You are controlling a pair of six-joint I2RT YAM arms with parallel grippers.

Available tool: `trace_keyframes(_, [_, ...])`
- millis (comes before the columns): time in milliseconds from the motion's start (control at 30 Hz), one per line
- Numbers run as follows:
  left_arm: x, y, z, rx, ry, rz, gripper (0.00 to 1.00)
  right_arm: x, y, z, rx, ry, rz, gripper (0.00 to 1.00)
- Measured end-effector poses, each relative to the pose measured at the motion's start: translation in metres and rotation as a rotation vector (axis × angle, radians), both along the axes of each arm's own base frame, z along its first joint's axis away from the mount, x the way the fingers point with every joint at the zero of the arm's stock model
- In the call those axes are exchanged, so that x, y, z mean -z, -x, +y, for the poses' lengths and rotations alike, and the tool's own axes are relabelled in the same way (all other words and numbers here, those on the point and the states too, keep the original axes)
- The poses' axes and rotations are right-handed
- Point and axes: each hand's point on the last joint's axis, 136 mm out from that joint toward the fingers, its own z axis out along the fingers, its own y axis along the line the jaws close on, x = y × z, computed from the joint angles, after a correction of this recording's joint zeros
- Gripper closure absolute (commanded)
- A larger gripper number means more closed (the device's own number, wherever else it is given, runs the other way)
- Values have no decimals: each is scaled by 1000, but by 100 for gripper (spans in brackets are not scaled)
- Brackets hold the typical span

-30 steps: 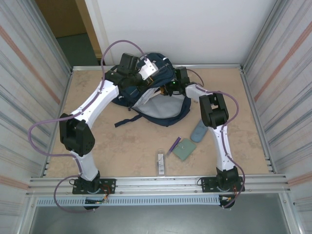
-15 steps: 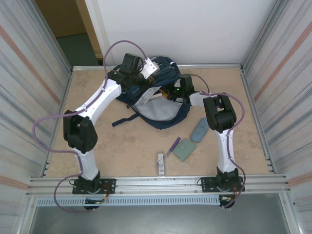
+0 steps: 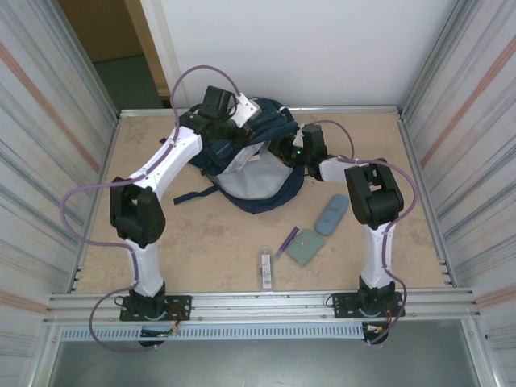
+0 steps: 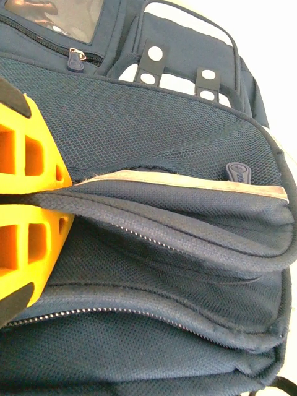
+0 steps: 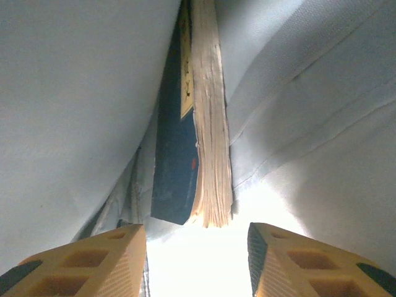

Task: Pack the student bag

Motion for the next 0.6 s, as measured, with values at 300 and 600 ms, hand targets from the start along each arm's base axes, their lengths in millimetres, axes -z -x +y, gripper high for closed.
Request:
trace_keyframes(300, [7, 2, -2, -4, 29, 47, 97, -1, 27, -18, -8, 91, -52, 53])
trace_keyframes(600, [26, 10, 4, -62, 161, 214, 85, -47, 55, -40, -32, 203, -211, 50])
